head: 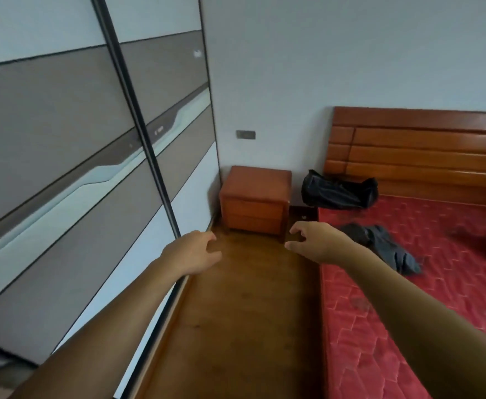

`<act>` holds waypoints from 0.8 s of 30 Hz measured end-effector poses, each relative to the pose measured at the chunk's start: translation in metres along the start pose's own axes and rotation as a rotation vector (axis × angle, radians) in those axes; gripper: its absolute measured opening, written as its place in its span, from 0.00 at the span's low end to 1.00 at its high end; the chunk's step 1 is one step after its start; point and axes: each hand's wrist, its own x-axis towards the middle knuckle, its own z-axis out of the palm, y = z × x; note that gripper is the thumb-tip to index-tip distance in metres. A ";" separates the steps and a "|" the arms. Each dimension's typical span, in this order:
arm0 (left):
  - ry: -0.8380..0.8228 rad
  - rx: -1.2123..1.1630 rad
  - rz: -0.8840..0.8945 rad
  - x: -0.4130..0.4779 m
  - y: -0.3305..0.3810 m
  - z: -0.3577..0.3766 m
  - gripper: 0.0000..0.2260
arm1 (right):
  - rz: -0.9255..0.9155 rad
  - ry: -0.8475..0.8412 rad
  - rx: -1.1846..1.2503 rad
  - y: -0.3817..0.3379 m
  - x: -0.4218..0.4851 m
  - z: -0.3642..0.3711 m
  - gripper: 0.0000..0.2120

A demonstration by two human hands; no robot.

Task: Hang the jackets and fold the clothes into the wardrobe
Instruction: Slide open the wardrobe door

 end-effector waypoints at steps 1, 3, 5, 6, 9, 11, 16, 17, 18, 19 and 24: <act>0.004 -0.009 -0.029 0.003 -0.005 -0.001 0.26 | -0.029 -0.020 -0.007 -0.003 0.013 -0.002 0.25; 0.021 -0.027 -0.082 0.010 -0.014 -0.005 0.25 | -0.089 -0.047 -0.013 -0.012 0.038 -0.006 0.25; 0.045 -0.048 -0.133 0.019 -0.025 -0.010 0.25 | -0.147 -0.064 -0.032 -0.024 0.063 -0.009 0.25; 0.054 -0.054 -0.158 0.024 -0.030 -0.012 0.25 | -0.175 -0.074 -0.047 -0.031 0.077 -0.010 0.24; 0.062 -0.070 -0.216 0.044 -0.048 -0.019 0.25 | -0.231 -0.119 -0.090 -0.054 0.123 -0.013 0.24; 0.078 -0.092 -0.252 0.060 -0.062 -0.025 0.26 | -0.260 -0.121 -0.116 -0.072 0.154 -0.015 0.24; 0.127 -0.157 -0.321 0.107 -0.101 -0.053 0.26 | -0.354 -0.103 -0.163 -0.119 0.219 -0.038 0.23; 0.137 -0.165 -0.336 0.115 -0.110 -0.059 0.26 | -0.375 -0.097 -0.167 -0.128 0.232 -0.043 0.23; 0.151 -0.169 -0.350 0.122 -0.118 -0.066 0.26 | -0.396 -0.087 -0.165 -0.138 0.246 -0.047 0.23; 0.165 -0.168 -0.365 0.128 -0.127 -0.072 0.26 | -0.416 -0.081 -0.162 -0.147 0.261 -0.050 0.23; 0.210 -0.161 -0.484 0.134 -0.173 -0.092 0.26 | -0.539 -0.124 -0.183 -0.206 0.316 -0.048 0.25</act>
